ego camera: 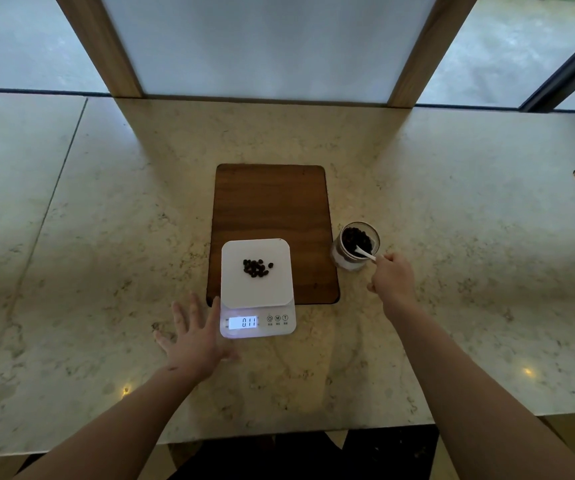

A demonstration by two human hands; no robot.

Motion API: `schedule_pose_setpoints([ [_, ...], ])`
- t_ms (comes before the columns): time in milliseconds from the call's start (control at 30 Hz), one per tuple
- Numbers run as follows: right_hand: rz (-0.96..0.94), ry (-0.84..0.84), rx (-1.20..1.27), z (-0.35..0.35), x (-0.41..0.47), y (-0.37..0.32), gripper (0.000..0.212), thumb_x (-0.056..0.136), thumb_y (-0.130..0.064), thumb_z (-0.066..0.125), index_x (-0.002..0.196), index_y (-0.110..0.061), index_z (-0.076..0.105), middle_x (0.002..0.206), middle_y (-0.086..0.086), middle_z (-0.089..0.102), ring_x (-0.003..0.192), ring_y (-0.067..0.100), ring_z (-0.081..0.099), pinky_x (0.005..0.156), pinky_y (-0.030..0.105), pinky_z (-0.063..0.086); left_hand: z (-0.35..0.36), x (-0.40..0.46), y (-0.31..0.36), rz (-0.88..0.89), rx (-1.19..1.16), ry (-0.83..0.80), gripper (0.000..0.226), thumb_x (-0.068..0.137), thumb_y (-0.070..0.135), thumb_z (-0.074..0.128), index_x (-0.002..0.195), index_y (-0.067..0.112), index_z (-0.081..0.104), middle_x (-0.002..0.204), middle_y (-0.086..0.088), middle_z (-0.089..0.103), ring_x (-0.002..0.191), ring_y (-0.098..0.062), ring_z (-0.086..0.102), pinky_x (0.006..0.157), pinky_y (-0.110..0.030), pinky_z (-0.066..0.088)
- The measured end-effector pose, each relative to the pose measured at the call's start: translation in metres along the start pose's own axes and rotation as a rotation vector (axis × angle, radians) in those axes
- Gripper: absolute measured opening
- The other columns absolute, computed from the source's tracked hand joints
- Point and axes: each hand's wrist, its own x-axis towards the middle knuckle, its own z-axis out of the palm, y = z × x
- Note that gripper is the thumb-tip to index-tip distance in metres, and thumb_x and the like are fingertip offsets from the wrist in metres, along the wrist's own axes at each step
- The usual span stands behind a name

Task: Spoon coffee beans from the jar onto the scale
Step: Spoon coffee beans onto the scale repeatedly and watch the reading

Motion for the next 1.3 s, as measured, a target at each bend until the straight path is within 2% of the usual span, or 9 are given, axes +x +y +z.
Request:
schedule_pose_setpoints([
  [167, 0.077, -0.02, 0.06, 0.0, 0.003, 0.001, 0.02, 0.099, -0.022, 0.046, 0.083, -0.012, 0.052, 0.078, 0.009, 0.05, 0.062, 0.02, 0.049, 0.061, 0.04, 0.052, 0.003, 0.002, -0.003, 0.005, 0.008, -0.005, 0.123, 0.076, 0.078, 0.061, 0.153, 0.039, -0.027, 0.157, -0.007, -0.043, 0.137, -0.039, -0.046, 0.107, -0.08, -0.008],
  [433, 0.107, -0.025, 0.112, -0.002, 0.006, 0.001, 0.023, 0.102, -0.02, 0.046, 0.086, -0.008, 0.057, 0.074, 0.009, 0.048, 0.06, 0.019, 0.046, 0.049, 0.032, 0.047, 0.002, 0.0, -0.002, 0.014, 0.004, 0.007, 0.124, 0.074, 0.08, 0.061, 0.153, 0.039, -0.025, 0.159, -0.007, -0.039, 0.139, -0.039, -0.043, 0.107, -0.08, -0.005],
  [700, 0.1, -0.032, 0.132, -0.002, 0.006, 0.005, 0.025, 0.102, -0.021, 0.046, 0.099, -0.002, 0.061, 0.069, 0.007, 0.047, 0.055, 0.018, 0.046, 0.057, 0.035, 0.047, 0.001, 0.0, -0.003, 0.019, -0.004, 0.009, 0.124, 0.075, 0.077, 0.063, 0.153, 0.039, -0.024, 0.16, -0.007, -0.039, 0.14, -0.039, -0.042, 0.108, -0.08, -0.005],
  [1300, 0.09, -0.058, 0.187, -0.004, 0.005, 0.011, 0.019, 0.102, -0.02, 0.042, 0.096, -0.01, 0.056, 0.071, 0.005, 0.045, 0.055, 0.016, 0.042, 0.05, 0.031, 0.043, -0.003, -0.003, -0.001, 0.013, -0.015, 0.023, 0.123, 0.076, 0.076, 0.065, 0.155, 0.038, -0.022, 0.161, -0.007, -0.037, 0.144, -0.04, -0.037, 0.11, -0.08, -0.001],
])
